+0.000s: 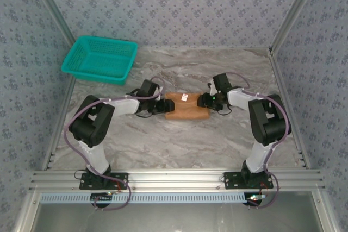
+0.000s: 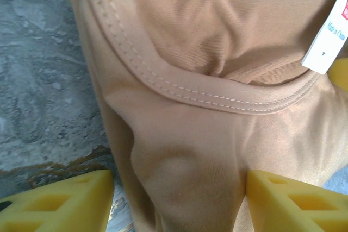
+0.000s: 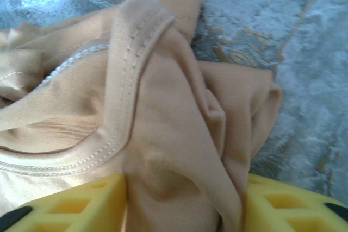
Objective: Fold the inside-out t-shirt
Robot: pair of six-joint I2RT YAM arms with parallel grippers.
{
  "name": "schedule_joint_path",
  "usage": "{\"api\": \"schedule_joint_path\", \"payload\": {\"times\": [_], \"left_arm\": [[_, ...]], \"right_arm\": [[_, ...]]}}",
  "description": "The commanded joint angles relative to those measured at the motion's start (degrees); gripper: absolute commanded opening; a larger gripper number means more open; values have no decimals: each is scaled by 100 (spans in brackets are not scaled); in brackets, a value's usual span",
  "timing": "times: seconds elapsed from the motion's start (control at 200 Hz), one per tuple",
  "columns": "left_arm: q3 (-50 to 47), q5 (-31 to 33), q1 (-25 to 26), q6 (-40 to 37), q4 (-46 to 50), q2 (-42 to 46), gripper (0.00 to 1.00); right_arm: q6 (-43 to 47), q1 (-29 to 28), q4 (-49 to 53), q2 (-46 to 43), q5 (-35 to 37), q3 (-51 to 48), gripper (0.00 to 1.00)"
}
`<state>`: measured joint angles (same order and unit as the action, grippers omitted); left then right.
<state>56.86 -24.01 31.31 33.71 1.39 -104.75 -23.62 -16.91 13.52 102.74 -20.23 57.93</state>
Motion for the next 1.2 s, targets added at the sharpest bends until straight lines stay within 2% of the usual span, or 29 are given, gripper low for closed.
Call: {"api": "schedule_joint_path", "payload": {"times": [0.0,0.15,0.29,0.415,0.69,0.929,1.194], "left_arm": [[3,-121,52,10,-121,-146,65],[-6,-120,51,-28,-113,-168,64],[-2,-56,46,-64,-19,-45,64],[-8,214,-31,-174,234,317,64],[-6,1188,-130,-663,1005,1342,65],[-18,1240,-138,-760,1260,1757,65],[90,1218,-117,-770,1403,1769,65]], "right_arm": [[-138,-193,-217,224,-324,-37,45],[-170,-199,-325,255,-280,44,32],[-106,-192,-439,188,-292,219,11],[253,-16,-73,133,41,578,3],[1506,1081,1115,421,759,1979,0],[2546,2027,1972,1424,1443,3611,0],[3143,2490,2445,2376,2184,5078,2]]}}
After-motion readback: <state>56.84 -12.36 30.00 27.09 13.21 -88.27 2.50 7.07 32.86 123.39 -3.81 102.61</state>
